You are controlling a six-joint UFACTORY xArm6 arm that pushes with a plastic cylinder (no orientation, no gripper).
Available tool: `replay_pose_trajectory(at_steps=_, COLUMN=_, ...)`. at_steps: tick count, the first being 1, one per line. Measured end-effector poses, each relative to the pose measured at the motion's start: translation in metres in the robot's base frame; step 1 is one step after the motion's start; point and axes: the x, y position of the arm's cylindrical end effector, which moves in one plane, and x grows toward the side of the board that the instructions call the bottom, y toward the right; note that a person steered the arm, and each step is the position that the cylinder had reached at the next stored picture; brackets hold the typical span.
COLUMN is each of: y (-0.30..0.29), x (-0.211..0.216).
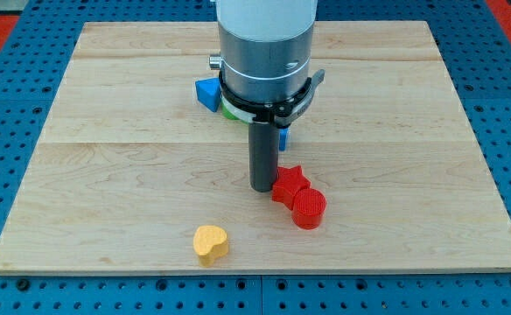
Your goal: Push yellow heart slightly up
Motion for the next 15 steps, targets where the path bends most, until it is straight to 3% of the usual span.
replay_pose_trajectory(at_steps=3, y=-0.067, x=0.017)
replay_pose_trajectory(at_steps=5, y=-0.141, x=0.072)
replay_pose_trajectory(at_steps=6, y=-0.151, x=0.106)
replay_pose_trajectory(at_steps=15, y=0.002, x=0.103)
